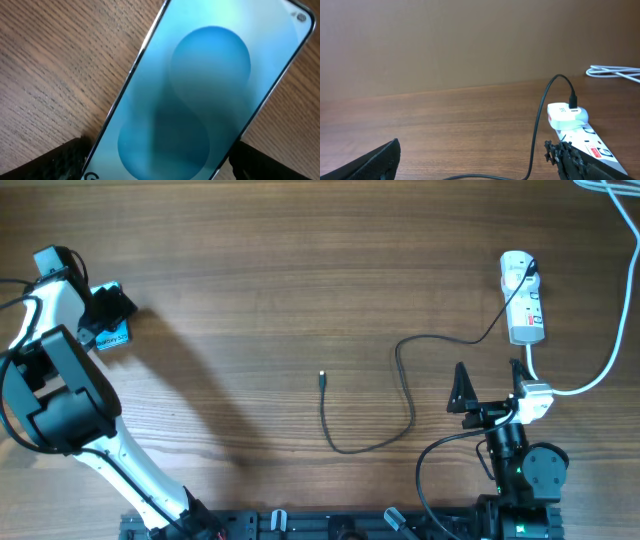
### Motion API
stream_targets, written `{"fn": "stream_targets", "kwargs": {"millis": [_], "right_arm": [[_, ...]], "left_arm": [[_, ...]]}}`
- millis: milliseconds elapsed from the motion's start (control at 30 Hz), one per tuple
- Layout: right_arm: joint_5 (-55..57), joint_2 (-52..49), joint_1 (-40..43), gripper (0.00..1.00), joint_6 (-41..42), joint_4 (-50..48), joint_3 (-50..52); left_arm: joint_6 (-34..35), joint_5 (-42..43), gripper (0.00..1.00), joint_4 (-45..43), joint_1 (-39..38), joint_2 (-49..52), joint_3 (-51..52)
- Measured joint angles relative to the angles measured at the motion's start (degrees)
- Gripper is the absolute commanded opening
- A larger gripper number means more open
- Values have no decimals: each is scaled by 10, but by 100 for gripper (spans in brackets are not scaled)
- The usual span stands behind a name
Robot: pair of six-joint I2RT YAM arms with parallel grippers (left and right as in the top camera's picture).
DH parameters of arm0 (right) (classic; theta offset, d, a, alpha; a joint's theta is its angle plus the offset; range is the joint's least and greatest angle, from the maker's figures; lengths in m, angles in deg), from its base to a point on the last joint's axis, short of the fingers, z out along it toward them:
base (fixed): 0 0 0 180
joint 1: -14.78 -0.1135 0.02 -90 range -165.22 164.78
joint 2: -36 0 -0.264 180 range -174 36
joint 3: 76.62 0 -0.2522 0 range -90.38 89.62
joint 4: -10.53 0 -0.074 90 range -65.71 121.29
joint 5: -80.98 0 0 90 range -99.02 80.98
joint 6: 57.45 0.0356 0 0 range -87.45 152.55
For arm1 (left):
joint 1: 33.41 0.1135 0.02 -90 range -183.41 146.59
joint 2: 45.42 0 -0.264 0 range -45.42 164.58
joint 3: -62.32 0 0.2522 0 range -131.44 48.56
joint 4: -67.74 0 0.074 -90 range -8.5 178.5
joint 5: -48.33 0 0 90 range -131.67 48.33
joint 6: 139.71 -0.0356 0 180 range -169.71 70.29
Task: Plug charger to phone and switch on socket
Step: 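Lower the left gripper and grasp the phone's bottom edge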
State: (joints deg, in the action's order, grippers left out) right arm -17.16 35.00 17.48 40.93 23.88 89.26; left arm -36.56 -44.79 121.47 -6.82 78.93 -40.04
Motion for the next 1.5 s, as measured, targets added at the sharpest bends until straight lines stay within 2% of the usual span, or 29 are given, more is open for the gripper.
{"fn": "stream_targets", "kwargs": {"millis": [133,200,267,333,567,733,1267,1333,1367,1500], "right_arm": [[0,0,0,100,0,0,0],[0,0,0,100,0,0,0],[0,0,0,100,0,0,0],[0,0,0,100,0,0,0],[0,0,0,100,0,0,0],[0,0,0,100,0,0,0],[0,0,0,100,0,0,0],[0,0,0,100,0,0,0],[0,0,0,100,0,0,0],[0,0,0,100,0,0,0]], "left_arm": [[0,0,95,-4,0,-5,9],[0,0,91,-4,0,-9,15],[0,0,91,-4,0,-11,19],[-2,0,100,-4,0,-13,22],[-4,22,100,-4,1,-17,26],[-4,26,91,5,1,-18,26],[-4,34,86,50,-35,-24,29],[-4,32,88,51,-43,-26,34],[-4,32,100,51,-48,-28,37],[-4,32,100,48,-67,-33,46]]}}
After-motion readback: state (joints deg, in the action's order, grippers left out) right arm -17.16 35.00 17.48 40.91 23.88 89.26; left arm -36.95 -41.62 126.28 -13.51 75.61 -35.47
